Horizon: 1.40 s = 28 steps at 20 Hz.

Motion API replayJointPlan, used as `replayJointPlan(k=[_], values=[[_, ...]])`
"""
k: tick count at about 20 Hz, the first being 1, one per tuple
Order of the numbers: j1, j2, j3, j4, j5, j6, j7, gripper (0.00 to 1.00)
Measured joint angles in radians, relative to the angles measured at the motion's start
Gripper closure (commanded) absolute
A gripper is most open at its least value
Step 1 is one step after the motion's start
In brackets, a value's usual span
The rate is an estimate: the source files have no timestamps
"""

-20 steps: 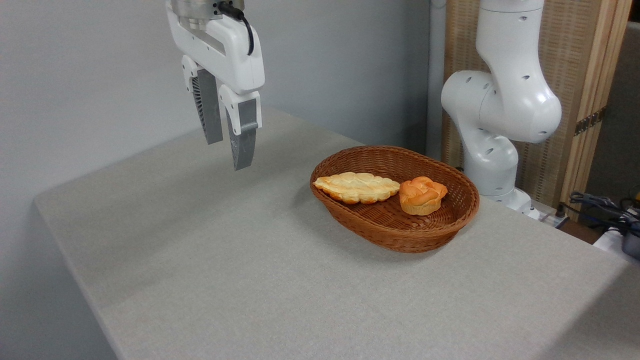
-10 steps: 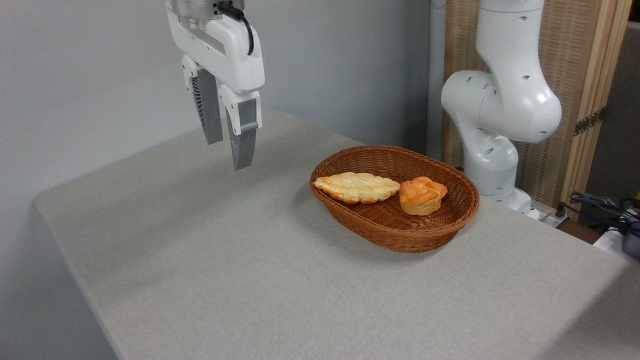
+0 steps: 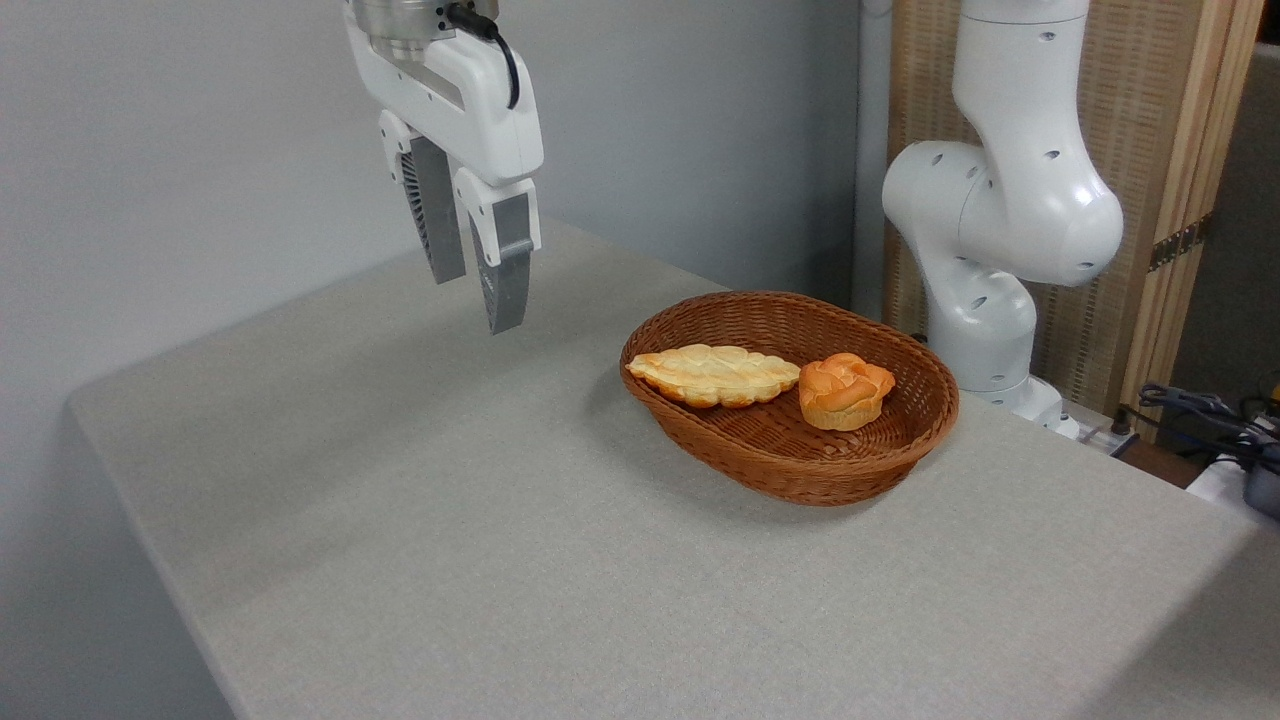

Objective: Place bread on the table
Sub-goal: 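Move the gripper over the basket and lower it onto the long flatbread, then close the gripper on the edge of the long flatbread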

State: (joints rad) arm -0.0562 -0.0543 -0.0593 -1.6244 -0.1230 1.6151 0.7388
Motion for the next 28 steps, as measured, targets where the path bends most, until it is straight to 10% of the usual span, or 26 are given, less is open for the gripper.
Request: replayJointPlan(k=[13,28], values=[[-0.035,-0.125,-0.051,-0.325,0.0,-0.019,0.007,0.0],[-0.096,-0.28,-0.052,-0.687,0.005,-0.006,0.346,0.0]])
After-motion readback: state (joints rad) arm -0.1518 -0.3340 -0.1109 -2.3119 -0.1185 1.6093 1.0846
